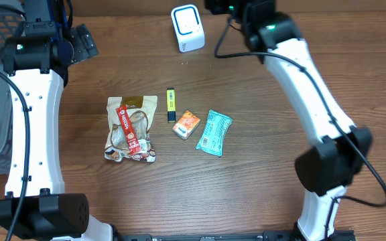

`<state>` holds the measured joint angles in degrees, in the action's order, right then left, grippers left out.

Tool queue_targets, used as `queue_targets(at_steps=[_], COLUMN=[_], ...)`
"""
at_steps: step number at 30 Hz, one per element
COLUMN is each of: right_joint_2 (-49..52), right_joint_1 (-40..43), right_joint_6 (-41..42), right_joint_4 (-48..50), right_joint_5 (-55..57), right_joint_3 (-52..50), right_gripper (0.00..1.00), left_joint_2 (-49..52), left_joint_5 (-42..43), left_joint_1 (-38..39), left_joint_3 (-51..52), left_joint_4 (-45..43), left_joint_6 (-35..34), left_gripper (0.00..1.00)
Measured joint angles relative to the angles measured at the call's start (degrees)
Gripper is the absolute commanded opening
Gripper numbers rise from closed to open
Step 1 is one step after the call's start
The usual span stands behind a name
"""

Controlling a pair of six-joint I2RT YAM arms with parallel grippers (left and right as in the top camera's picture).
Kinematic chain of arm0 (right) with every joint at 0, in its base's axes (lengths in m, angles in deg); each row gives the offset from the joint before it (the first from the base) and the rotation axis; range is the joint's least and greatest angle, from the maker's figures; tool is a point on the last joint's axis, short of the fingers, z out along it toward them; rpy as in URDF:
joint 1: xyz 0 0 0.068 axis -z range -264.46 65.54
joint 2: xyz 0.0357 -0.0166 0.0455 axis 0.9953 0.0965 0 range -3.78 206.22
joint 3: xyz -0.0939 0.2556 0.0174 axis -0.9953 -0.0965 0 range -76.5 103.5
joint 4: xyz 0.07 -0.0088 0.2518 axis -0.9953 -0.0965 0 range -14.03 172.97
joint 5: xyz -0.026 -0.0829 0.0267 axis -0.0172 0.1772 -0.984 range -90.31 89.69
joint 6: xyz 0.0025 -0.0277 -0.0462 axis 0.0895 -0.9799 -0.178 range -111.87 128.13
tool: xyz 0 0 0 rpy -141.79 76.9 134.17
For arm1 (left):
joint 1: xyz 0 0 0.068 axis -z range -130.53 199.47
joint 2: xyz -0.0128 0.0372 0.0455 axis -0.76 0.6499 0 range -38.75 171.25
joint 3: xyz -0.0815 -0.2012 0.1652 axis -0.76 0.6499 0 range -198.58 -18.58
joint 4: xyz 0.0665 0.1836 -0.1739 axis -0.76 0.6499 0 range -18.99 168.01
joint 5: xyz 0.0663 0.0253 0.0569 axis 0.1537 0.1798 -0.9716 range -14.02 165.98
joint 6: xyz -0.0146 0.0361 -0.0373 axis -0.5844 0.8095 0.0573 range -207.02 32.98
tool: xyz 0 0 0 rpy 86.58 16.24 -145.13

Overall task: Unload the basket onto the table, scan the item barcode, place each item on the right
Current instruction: 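Move the jar right and set it down on the table's right side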

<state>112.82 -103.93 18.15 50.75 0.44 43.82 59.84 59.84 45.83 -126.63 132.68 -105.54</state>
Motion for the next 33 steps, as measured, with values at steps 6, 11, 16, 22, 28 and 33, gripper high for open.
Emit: queue_targets(at_steps=[6, 11, 16, 22, 28, 33], right_joint_2=[0.2, 2.1, 2.3, 2.3, 2.5, 2.7], right_joint_1=[6.7, 13.9, 20.2, 26.0, 29.7, 30.7], right_joint_6=[0.5, 0.5, 0.9, 3.9, 5.7, 6.2], right_joint_4=[-22.0, -32.6, -34.4, -31.3, -27.0, -25.5], right_joint_5=[-0.1, 0.2, 0.3, 0.3, 0.3, 0.3], right_joint_3=[-0.9, -3.4, -8.6, -18.3, -27.3, -30.5], right_gripper=[0.04, 0.04, 0.04, 0.08, 0.10, 0.28], left_joint_2=[0.0, 0.0, 0.0, 0.0, 0.0, 0.0], left_joint_5=[0.0, 0.0, 0.0, 0.0, 0.0, 0.0], left_joint_1=[0.0, 0.0, 0.0, 0.0, 0.0, 0.0], left_joint_3=[0.0, 0.0, 0.0, 0.0, 0.0, 0.0], left_joint_4=[0.0, 0.0, 0.0, 0.0, 0.0, 0.0], left_joint_6=[0.0, 0.0, 0.0, 0.0, 0.0, 0.0], left_gripper=[1.00, 1.00, 1.00, 1.00, 1.00, 1.00])
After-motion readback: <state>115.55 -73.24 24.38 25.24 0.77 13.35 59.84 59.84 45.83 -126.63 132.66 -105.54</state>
